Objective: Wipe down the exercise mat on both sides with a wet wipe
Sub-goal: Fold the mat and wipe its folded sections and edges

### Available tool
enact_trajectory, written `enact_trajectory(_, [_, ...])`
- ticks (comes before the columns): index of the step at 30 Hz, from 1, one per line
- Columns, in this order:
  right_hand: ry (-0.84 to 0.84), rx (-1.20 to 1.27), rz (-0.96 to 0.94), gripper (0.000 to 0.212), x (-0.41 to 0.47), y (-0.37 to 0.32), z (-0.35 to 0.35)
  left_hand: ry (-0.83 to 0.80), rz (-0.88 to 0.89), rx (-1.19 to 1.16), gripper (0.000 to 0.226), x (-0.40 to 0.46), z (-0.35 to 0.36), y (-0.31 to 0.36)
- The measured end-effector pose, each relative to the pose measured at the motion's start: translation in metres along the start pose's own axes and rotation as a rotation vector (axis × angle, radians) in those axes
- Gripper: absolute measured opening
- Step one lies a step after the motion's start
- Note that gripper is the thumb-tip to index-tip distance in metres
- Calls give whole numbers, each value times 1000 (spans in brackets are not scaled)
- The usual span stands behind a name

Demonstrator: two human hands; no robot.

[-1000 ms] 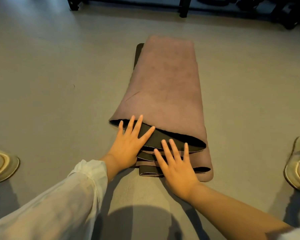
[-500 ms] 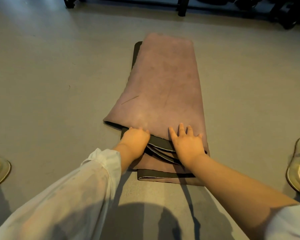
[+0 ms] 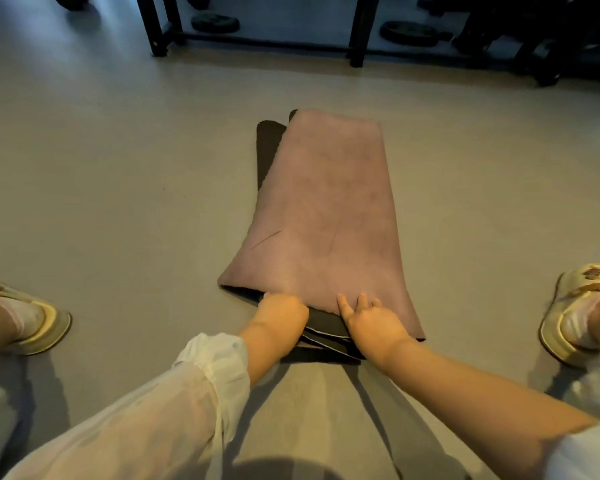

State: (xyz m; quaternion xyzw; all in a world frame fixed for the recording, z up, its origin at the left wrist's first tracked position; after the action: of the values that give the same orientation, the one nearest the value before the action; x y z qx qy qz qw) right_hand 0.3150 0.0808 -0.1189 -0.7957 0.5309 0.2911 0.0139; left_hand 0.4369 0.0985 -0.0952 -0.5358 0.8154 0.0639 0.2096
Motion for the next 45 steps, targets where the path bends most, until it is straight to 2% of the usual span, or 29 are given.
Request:
enact_trajectory(5, [45, -34, -41, 76, -35, -2, 13, -23, -3, 28, 35, -29, 5, 24])
enact_trajectory(7, [154, 24, -103, 70, -47, 3, 14, -19, -12, 31, 36, -35, 3, 23])
enact_trajectory(10, [455, 318, -122, 57, -68, 25, 23, -8, 3, 35, 30, -35, 0, 21])
enact_trajectory(12, [583, 649, 70, 56, -77, 49, 40, -21, 2, 52, 29, -34, 0, 24])
enact_trajectory(13, [542, 840, 211, 56, -77, 61, 54, -28, -3, 54, 30, -34, 1, 25])
enact_trajectory(16, [190, 1291, 565, 58, -62, 78, 96, -44, -19, 85, 38, -34, 9, 29])
enact_trajectory(17, [99, 1355, 610, 57, -56, 79, 103, -48, -26, 101, 42, -33, 11, 29])
enact_trajectory(24, [-316, 1832, 615, 61, -37, 56, 98, -82, -83, 85, 58, -33, 23, 30])
enact_trajectory(28, [-348, 1888, 701, 58, -33, 57, 101, -75, -74, 74, 58, -32, 23, 25])
enact_trajectory(32, [-436, 2022, 667, 61, -31, 55, 92, -16, -35, 91, 47, -34, 13, 19])
enact_trajectory(36, [-299, 2122, 654, 59, -29, 58, 78, 35, -1, 118, 42, -37, 0, 15])
enact_trajectory(39, [-191, 2104, 676, 50, -29, 64, 64, 57, 27, 163, 42, -43, -12, 15])
enact_trajectory(45, [-175, 1968, 688, 48, -55, 61, 58, 109, 9, 168, 44, -78, -16, 17])
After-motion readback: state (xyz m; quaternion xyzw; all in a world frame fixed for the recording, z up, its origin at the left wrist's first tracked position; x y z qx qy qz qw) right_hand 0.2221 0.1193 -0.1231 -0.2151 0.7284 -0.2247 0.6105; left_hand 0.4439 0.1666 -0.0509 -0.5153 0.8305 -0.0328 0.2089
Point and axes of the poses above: each hand's wrist, its own x-axis towards the middle knuckle, its own z-axis out of the palm, y = z × x, the point moved 6 cm from there along x, towards the middle knuckle, and after that the axes turned 7 degrees about z, right-handed, at the moved point
